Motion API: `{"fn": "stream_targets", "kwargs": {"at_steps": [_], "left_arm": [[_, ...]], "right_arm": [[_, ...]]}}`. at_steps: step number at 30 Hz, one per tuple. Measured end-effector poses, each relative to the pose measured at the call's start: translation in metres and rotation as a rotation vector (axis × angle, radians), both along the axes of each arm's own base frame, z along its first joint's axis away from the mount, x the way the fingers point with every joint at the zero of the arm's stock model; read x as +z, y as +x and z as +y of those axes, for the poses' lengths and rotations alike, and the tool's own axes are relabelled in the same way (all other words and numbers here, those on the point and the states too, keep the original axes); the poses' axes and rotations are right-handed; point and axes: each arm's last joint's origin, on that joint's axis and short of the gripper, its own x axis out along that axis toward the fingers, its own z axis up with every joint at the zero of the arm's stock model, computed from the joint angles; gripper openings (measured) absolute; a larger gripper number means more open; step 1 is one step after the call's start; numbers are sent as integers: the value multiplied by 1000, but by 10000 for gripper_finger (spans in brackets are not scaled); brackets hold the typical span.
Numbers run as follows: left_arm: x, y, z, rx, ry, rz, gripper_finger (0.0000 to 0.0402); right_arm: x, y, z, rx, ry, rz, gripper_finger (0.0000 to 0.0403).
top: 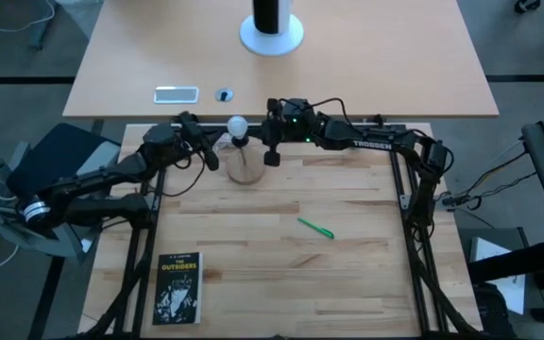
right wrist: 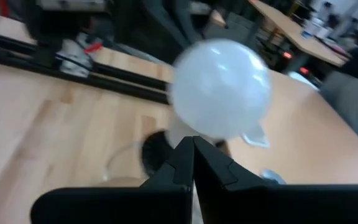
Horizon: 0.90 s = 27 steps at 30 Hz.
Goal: Screw lightbulb
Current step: Insert the lightbulb into the lamp
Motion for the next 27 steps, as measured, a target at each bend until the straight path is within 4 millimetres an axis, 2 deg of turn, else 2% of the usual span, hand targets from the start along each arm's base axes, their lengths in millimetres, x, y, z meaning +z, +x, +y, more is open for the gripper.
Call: {"fn": "stream_targets", "kwargs": {"at_steps": [4, 10, 20, 27], "left_arm": [[1, -3, -4, -53, -11, 8, 0], [0, -1, -3, -80, -14, 7, 0], [-4, 8, 4, -58, 2, -11, 0], [-6, 8, 5, -23, -8, -2, 0]], "right_arm": [[1, -2, -5, -82, -24, 8, 0], [4, -2, -12, -86, -45, -52, 0], [3, -1, -11, -31, -14, -49, 0], [-1, 1, -1, 12, 5, -10, 0]]}}
